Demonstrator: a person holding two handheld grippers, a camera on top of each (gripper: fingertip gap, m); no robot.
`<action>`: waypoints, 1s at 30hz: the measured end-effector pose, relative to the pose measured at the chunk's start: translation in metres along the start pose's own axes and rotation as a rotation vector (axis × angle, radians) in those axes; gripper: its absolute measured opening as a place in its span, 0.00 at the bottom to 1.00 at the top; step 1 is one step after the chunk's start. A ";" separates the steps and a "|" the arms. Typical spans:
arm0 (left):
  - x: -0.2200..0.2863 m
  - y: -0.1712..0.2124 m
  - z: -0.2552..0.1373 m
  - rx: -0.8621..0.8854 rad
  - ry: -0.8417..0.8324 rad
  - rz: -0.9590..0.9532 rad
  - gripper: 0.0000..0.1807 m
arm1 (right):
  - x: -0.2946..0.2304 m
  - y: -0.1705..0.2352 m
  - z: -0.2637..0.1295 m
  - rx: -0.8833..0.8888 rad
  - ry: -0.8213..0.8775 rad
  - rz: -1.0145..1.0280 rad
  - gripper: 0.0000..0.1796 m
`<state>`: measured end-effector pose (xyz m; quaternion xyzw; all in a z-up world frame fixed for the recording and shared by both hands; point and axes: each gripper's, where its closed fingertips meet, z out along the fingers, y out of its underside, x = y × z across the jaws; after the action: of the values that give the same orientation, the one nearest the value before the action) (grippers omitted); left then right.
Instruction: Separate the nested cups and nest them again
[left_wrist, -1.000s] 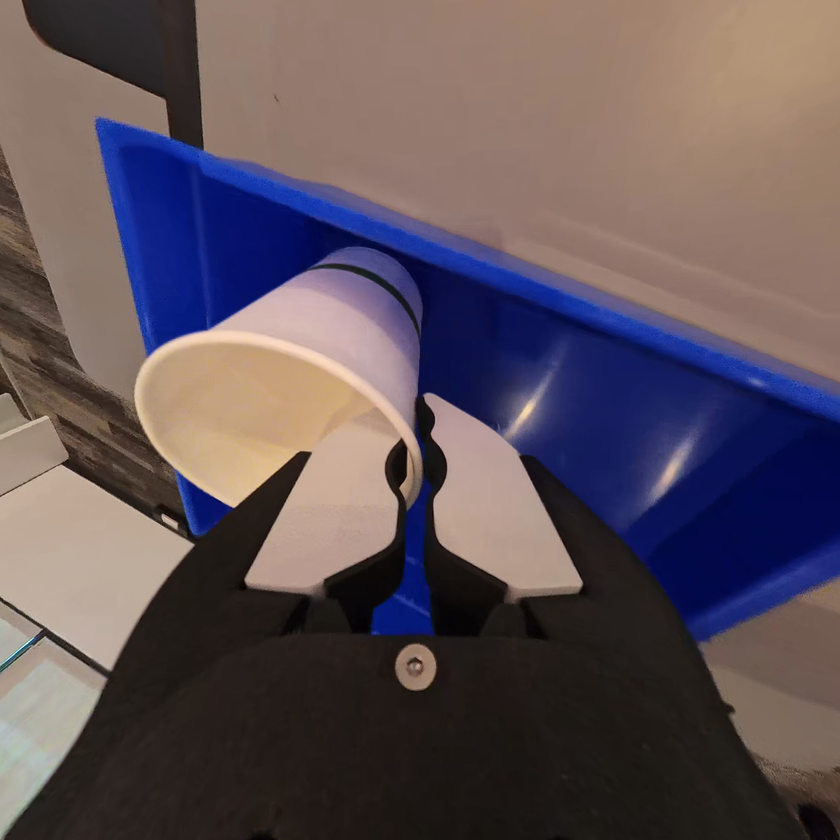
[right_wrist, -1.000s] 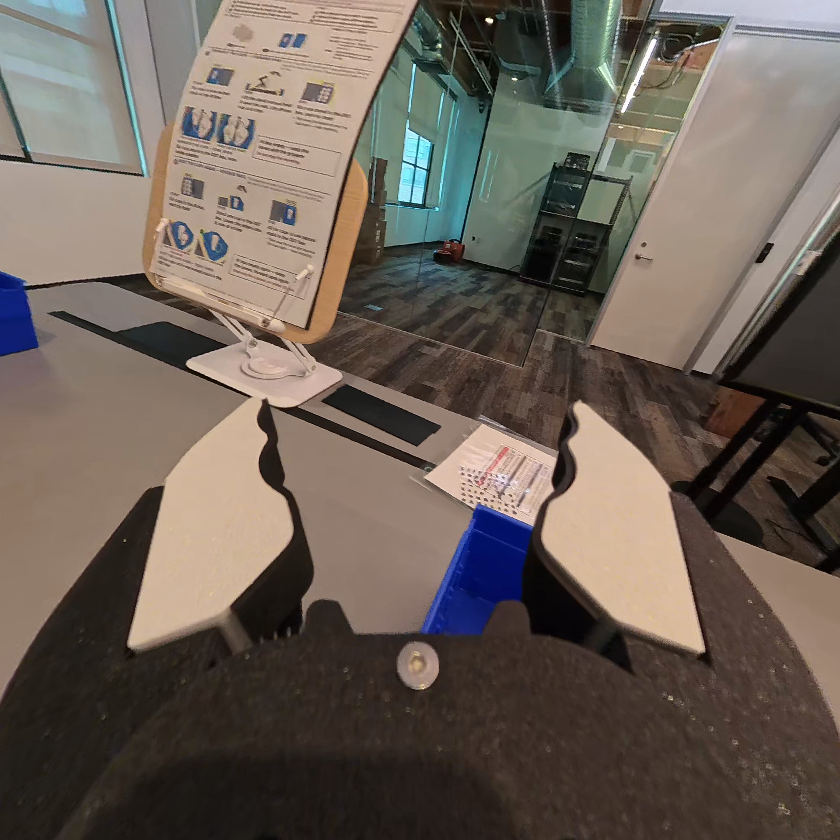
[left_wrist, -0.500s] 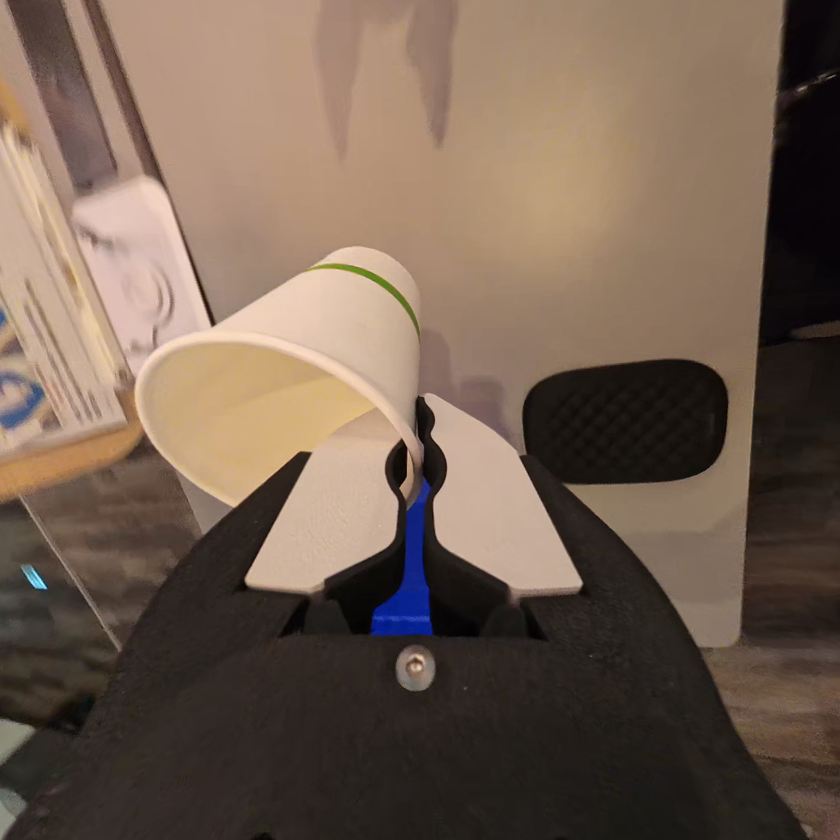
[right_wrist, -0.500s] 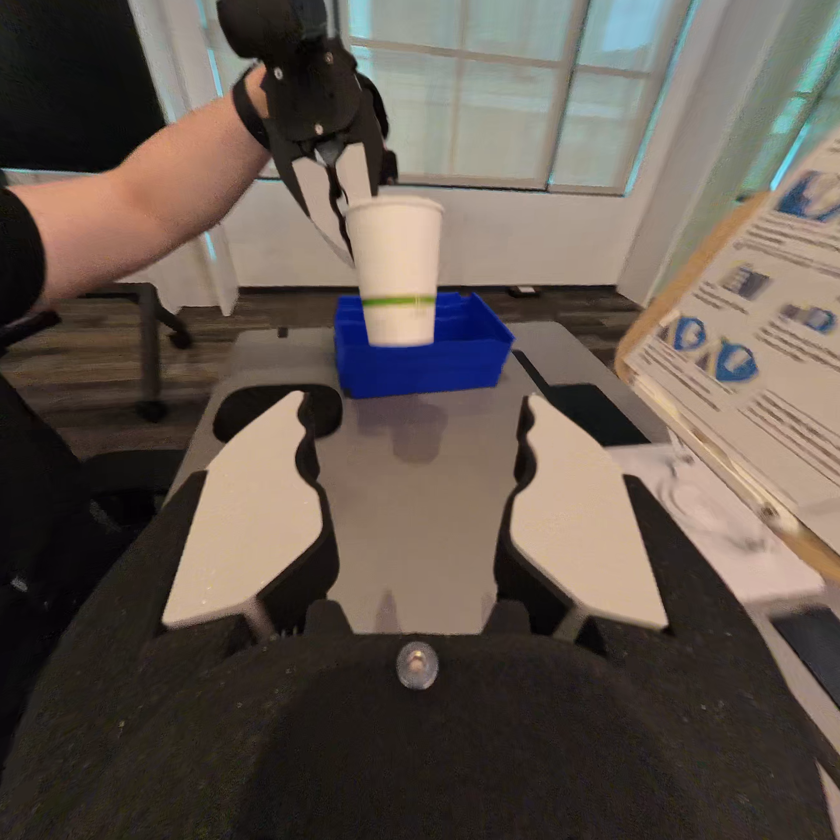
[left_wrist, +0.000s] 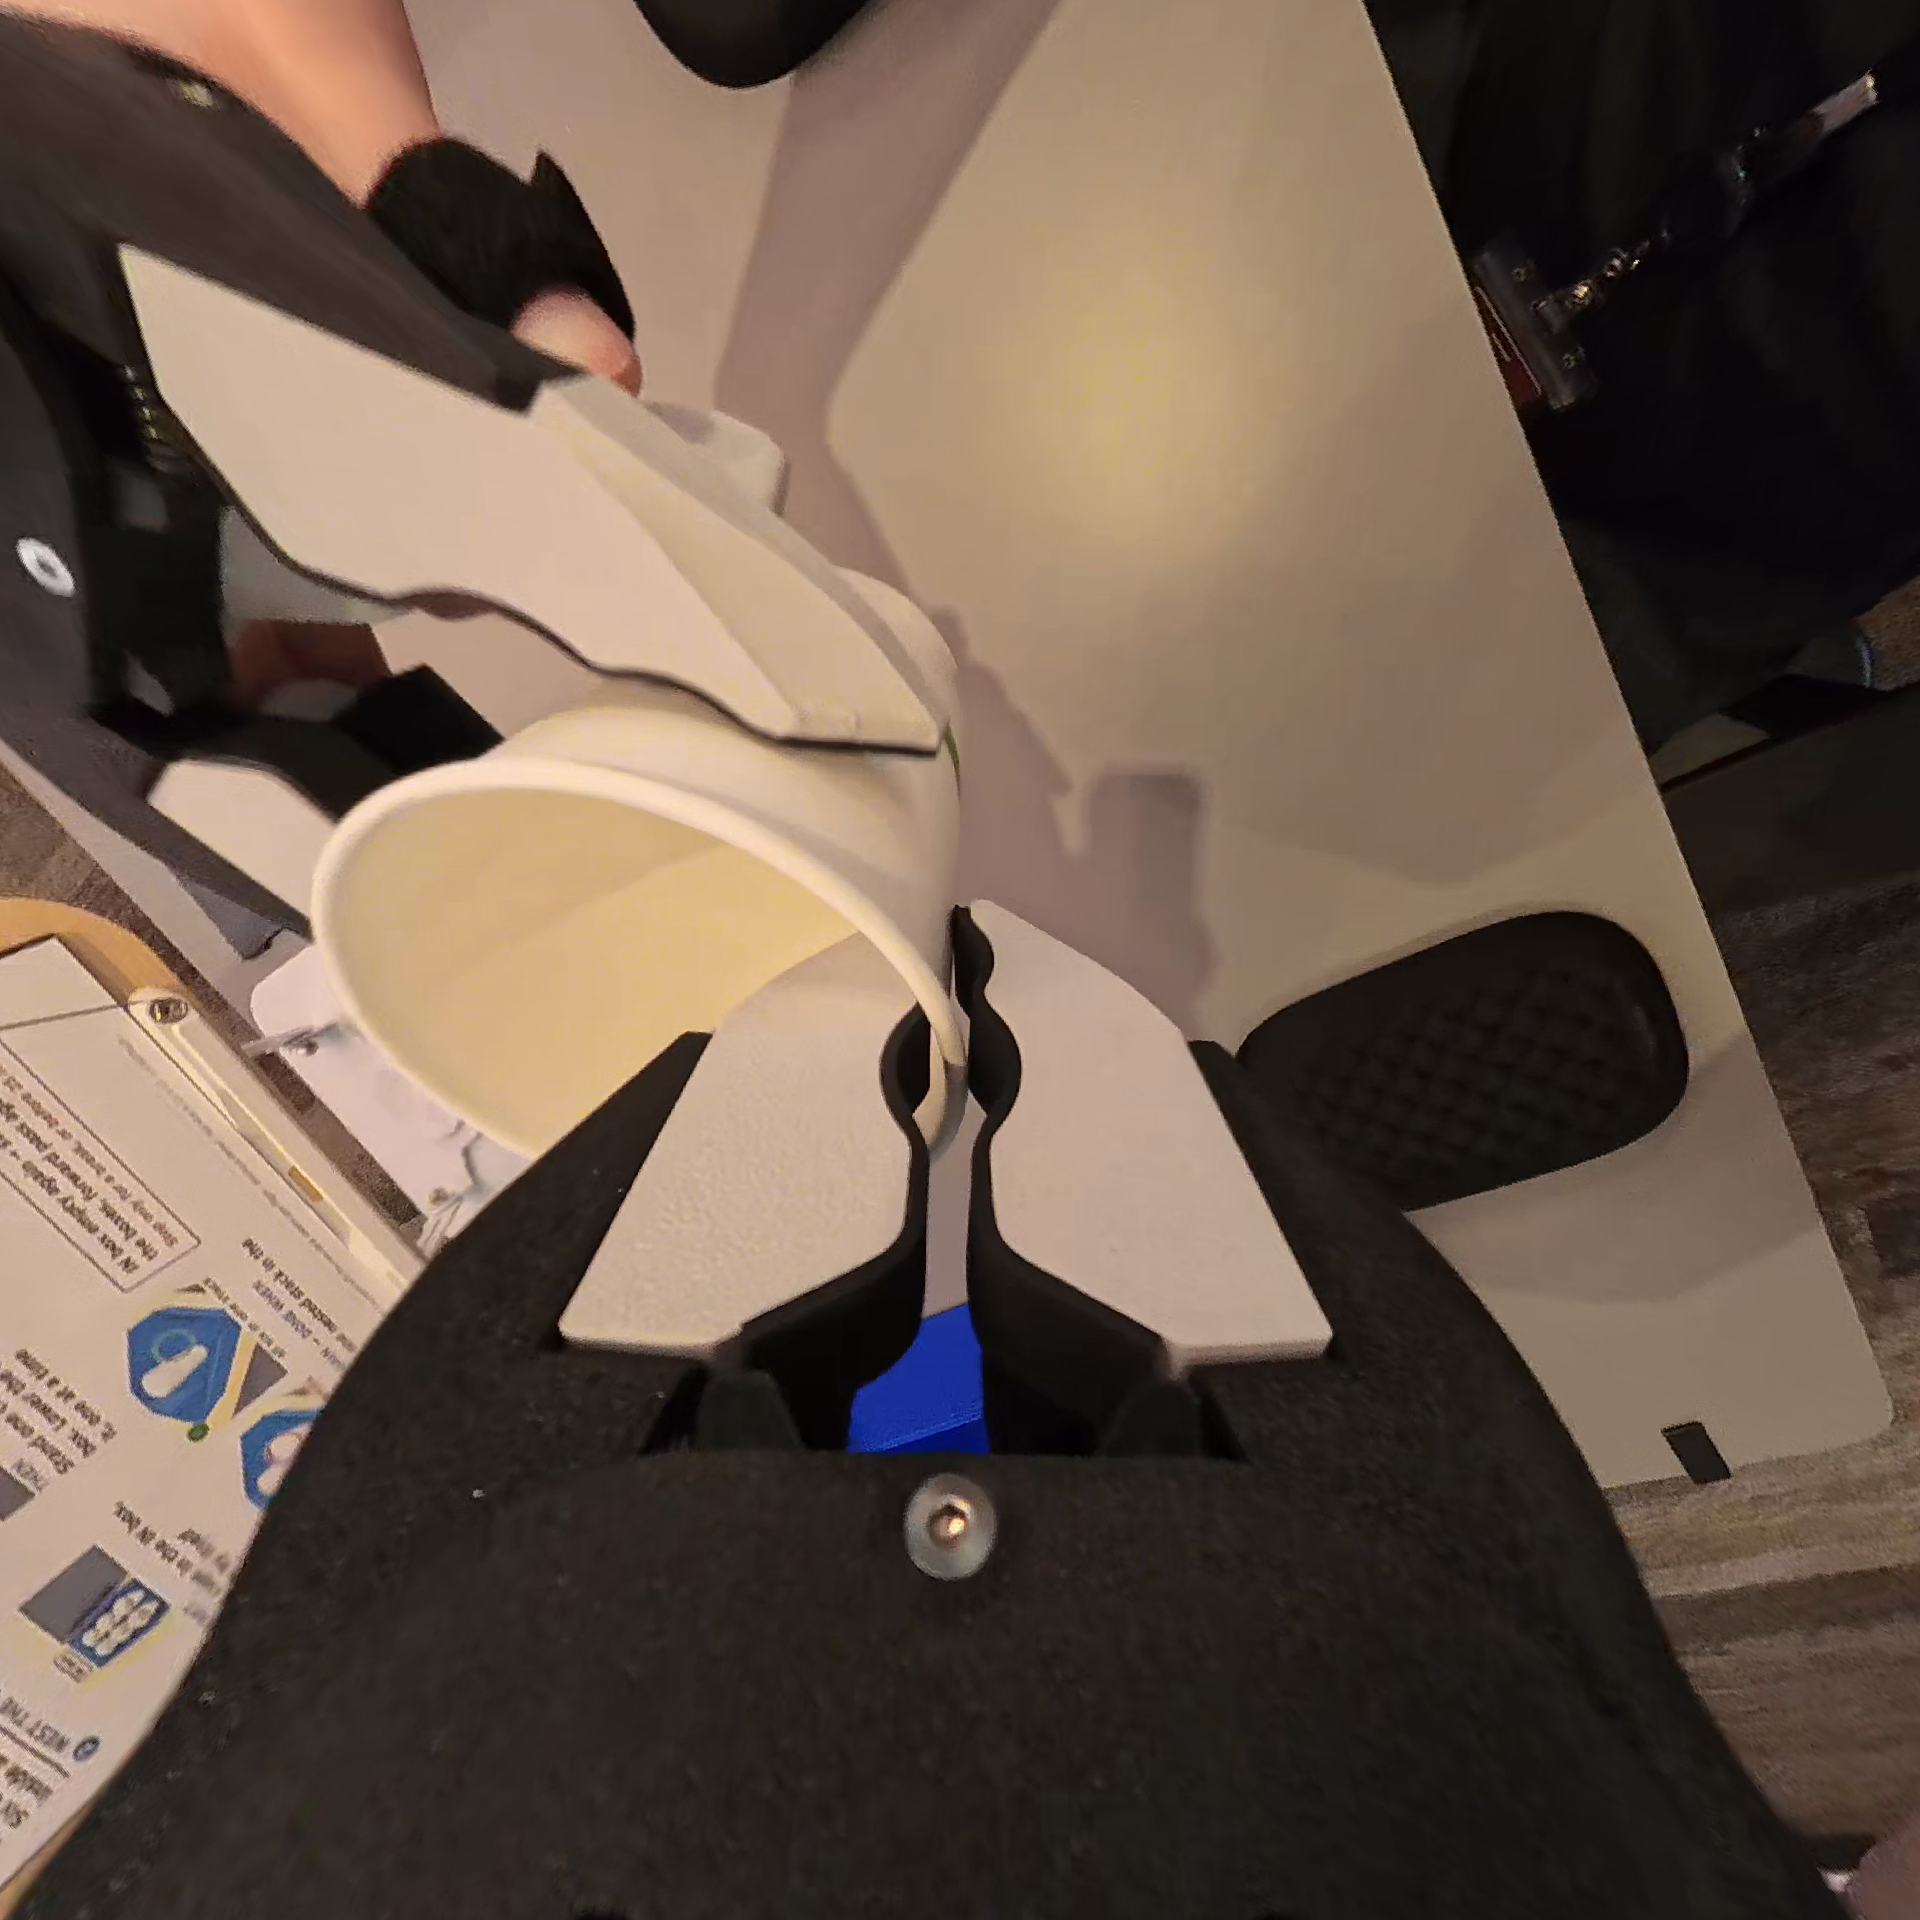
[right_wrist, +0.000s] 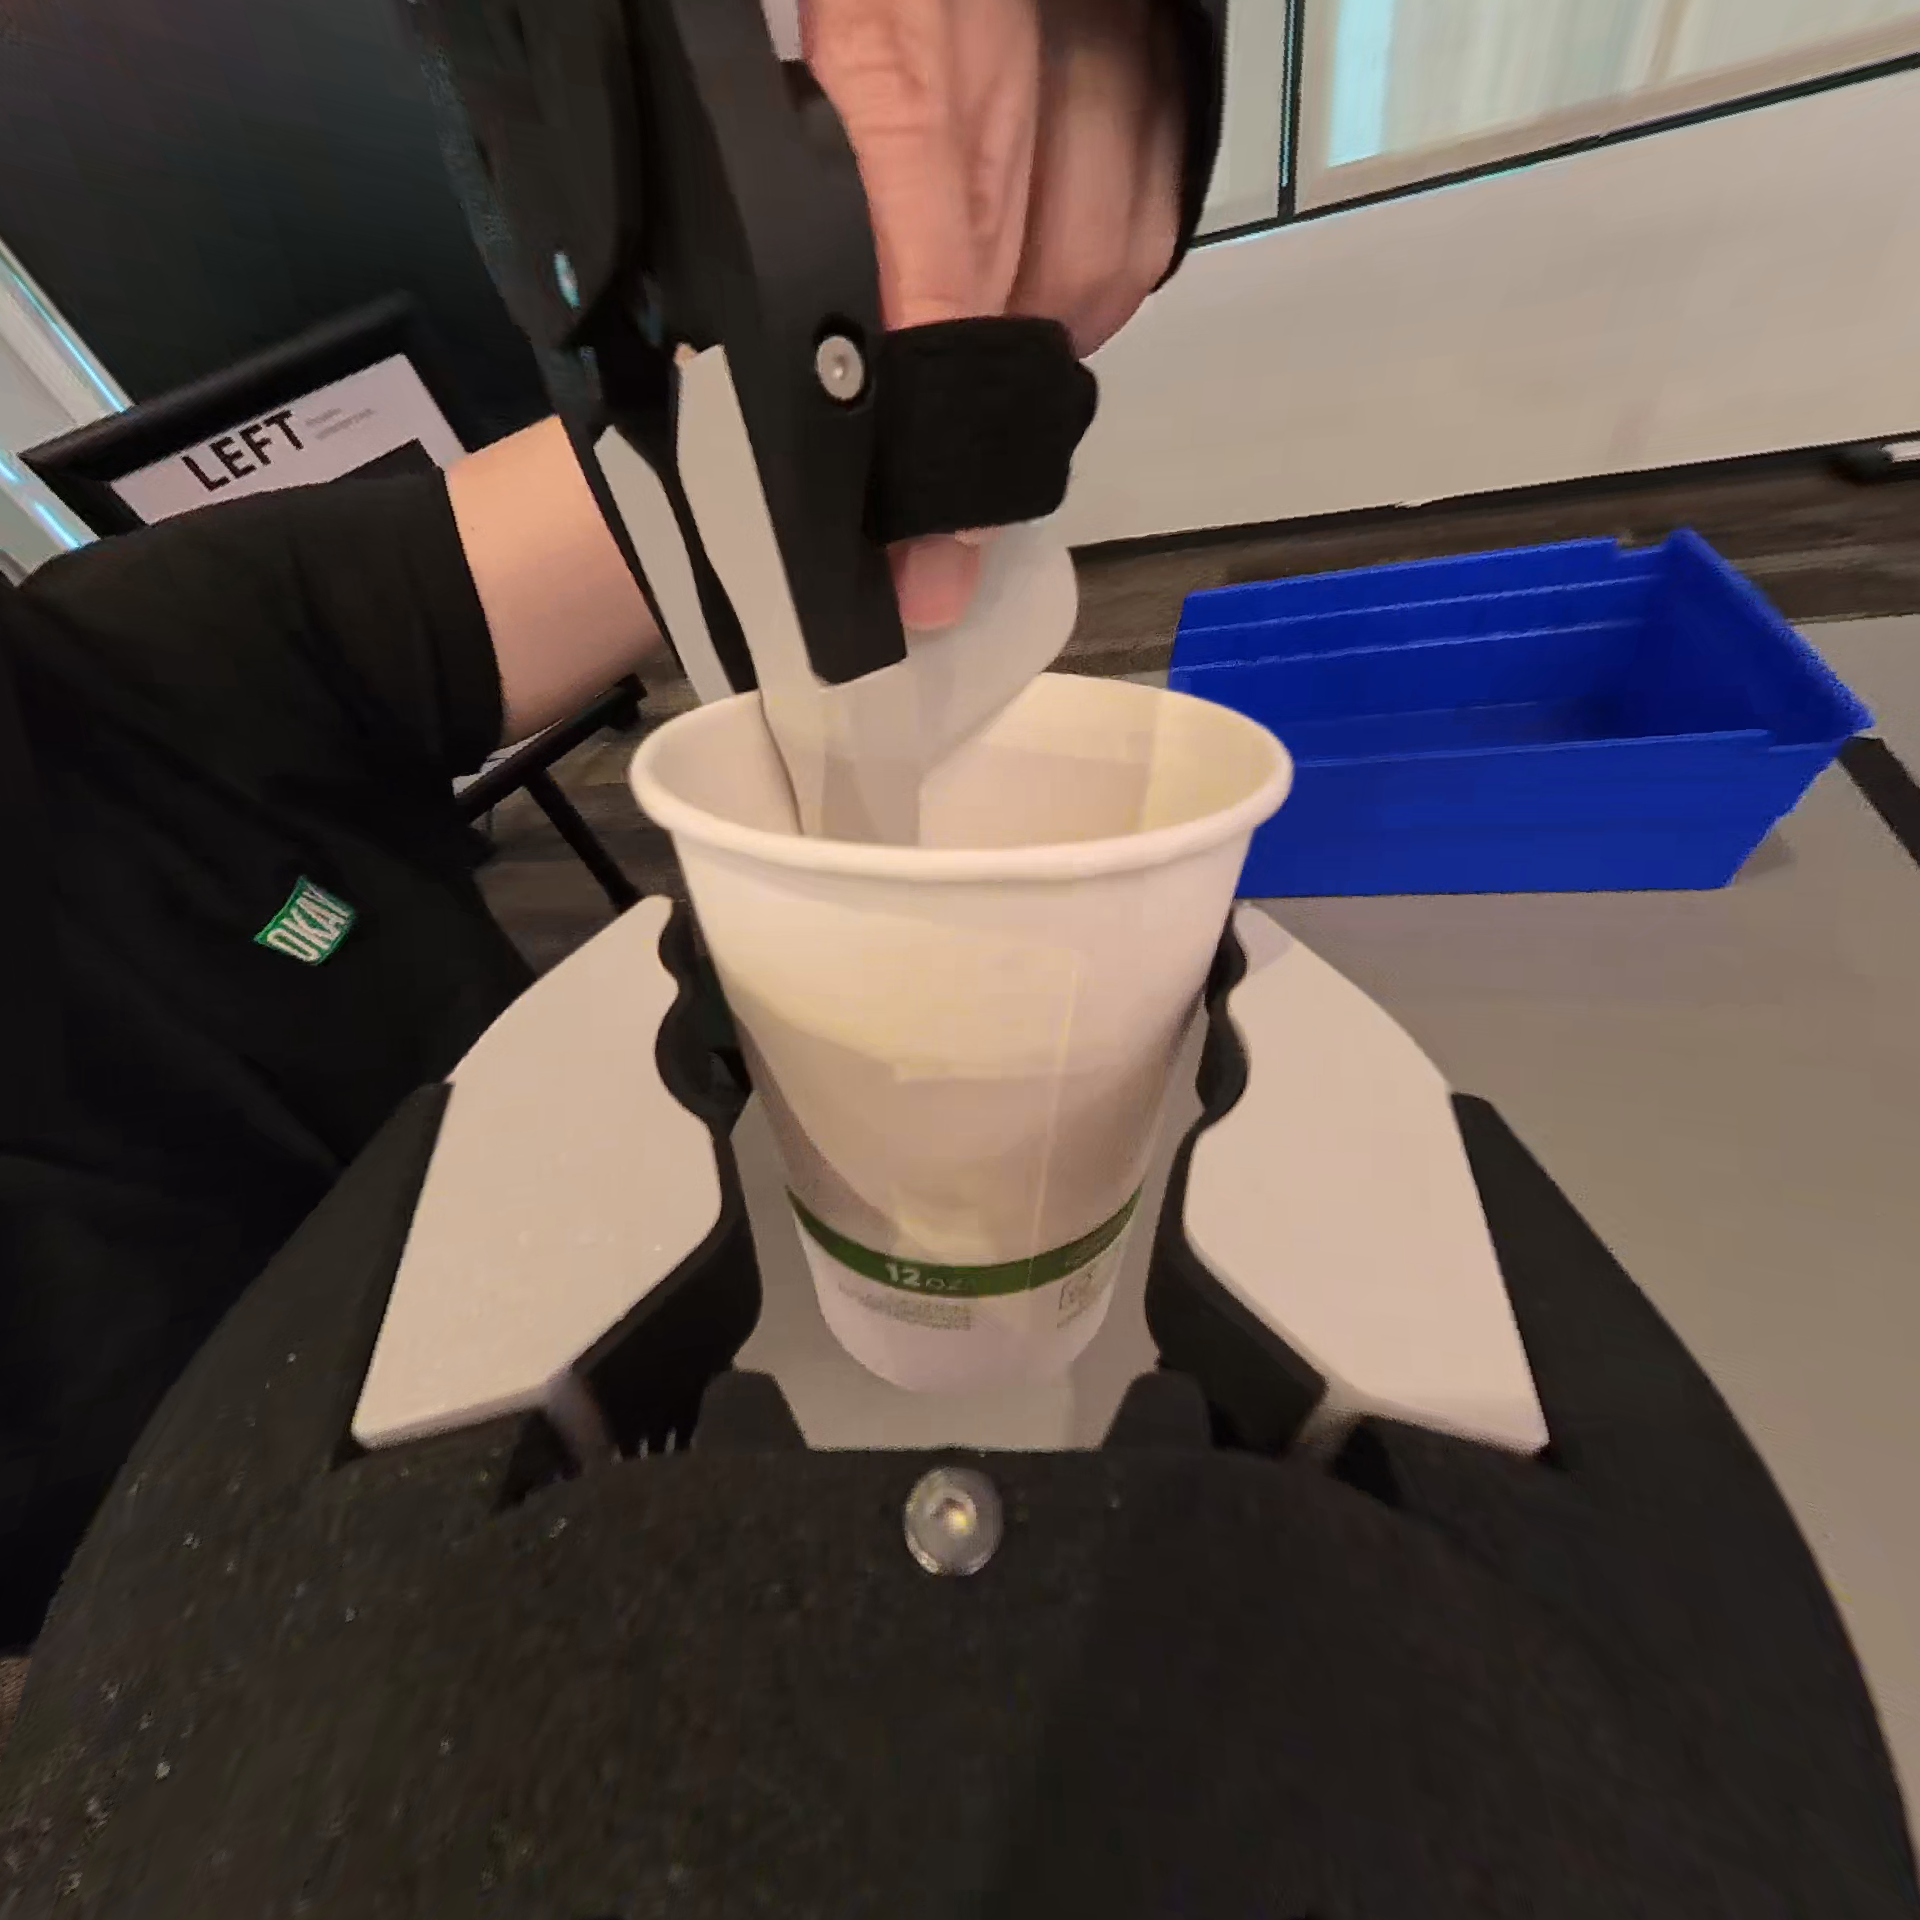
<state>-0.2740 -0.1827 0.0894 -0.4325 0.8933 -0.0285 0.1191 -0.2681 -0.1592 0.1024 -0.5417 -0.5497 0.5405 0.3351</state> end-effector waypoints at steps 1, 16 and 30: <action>0.002 -0.001 0.001 -0.004 0.009 0.008 0.00 | -0.001 0.001 0.002 -0.002 -0.009 0.007 0.50; -0.007 -0.013 0.000 0.033 -0.085 -0.056 0.33 | -0.004 0.017 0.003 -0.003 -0.053 0.032 0.48; -0.060 0.066 -0.121 0.591 -0.697 -0.616 0.33 | 0.032 0.007 -0.303 0.237 1.025 -0.165 0.49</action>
<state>-0.3174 -0.1016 0.2079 -0.6060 0.5870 -0.1668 0.5103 0.0167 -0.0594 0.1465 -0.6498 -0.2912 0.2369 0.6610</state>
